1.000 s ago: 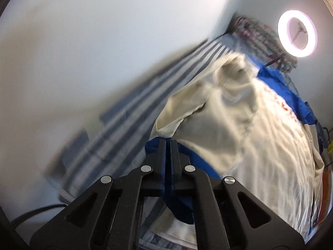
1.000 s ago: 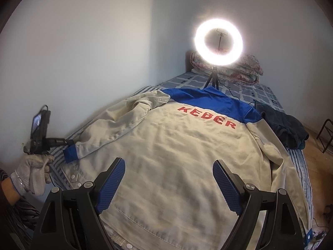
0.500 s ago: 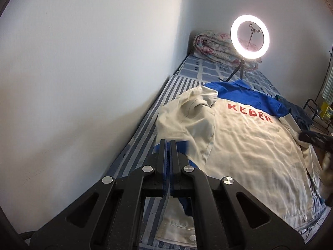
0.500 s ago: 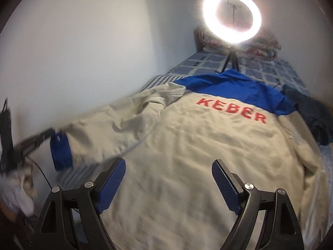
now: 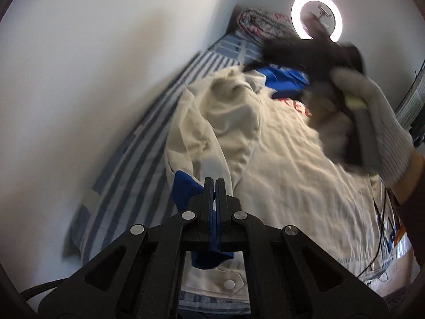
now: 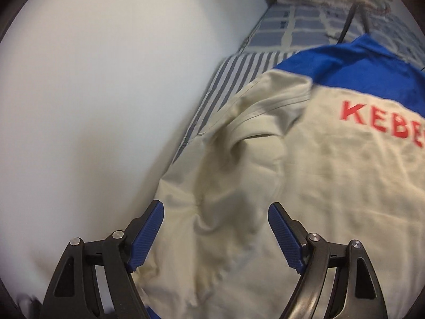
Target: Fold large clothes
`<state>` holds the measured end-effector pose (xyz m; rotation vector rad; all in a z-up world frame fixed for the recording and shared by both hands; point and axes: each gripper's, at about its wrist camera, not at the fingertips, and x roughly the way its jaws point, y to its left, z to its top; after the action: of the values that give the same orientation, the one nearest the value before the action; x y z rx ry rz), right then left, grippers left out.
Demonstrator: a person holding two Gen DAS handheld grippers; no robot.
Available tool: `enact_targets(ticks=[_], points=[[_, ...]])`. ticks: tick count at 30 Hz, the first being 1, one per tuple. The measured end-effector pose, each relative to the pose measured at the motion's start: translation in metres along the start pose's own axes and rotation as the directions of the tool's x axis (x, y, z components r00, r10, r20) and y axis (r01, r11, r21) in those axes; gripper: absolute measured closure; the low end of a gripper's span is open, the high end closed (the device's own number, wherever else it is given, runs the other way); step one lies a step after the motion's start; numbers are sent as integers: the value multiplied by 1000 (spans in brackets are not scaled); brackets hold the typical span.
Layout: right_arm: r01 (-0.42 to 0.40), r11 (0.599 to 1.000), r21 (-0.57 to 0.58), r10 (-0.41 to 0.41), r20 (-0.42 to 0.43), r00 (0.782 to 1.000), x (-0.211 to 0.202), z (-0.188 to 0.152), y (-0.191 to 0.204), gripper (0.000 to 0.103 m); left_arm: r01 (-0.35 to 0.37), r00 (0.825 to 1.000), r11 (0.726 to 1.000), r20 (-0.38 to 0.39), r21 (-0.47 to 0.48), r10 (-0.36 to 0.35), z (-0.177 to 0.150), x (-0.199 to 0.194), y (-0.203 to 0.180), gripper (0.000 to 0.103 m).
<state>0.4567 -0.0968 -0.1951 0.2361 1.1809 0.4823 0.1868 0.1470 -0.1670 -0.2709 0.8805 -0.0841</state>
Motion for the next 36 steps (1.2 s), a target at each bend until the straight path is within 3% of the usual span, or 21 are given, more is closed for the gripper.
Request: enact_targets(ticks=[9, 13, 15, 16, 17, 20, 21, 22, 23, 24, 29, 36], points=[[80, 992, 93, -75, -57, 996, 88, 45, 32, 19, 3, 999, 1000, -40, 26, -2, -3, 14, 0, 103], [152, 986, 73, -143, -114, 983, 118, 51, 37, 19, 0, 999, 999, -51, 34, 2, -3, 18, 2, 103], [186, 982, 41, -178, -154, 972, 131, 49, 38, 36, -4, 999, 999, -53, 34, 6, -4, 18, 5, 103], [185, 982, 28, -177, -179, 968, 135, 48, 37, 72, -11, 999, 999, -48, 34, 12, -3, 17, 6, 103], [177, 984, 29, -168, -195, 966, 136, 46, 34, 86, -17, 999, 999, -37, 32, 18, -3, 15, 8, 103], [117, 992, 44, -107, -175, 979, 117, 44, 23, 98, -11, 1000, 1000, -13, 18, 11, 0, 6, 15, 103], [98, 994, 50, -88, -167, 982, 107, 43, 18, 98, -3, 1000, 1000, -2, 16, 3, 1, 2, 16, 99], [81, 995, 51, -72, -162, 984, 98, 43, 13, 101, -9, 1000, 1000, 9, 17, 8, 2, -1, 16, 80], [69, 997, 46, -61, -154, 986, 89, 43, 9, 102, -20, 1000, 1000, 23, 15, 20, 3, -3, 17, 48], [63, 997, 41, -57, -142, 988, 79, 42, 6, 102, -26, 999, 1000, 42, 10, 26, 3, -4, 17, 38], [13, 999, 33, -9, -114, 993, 39, 40, -15, 103, -45, 999, 999, 29, -3, 45, 7, 4, 20, 35], [-17, 999, 36, 20, -100, 995, -9, 23, -66, 103, -99, 993, 995, -62, 3, 99, 7, 37, 30, 35]])
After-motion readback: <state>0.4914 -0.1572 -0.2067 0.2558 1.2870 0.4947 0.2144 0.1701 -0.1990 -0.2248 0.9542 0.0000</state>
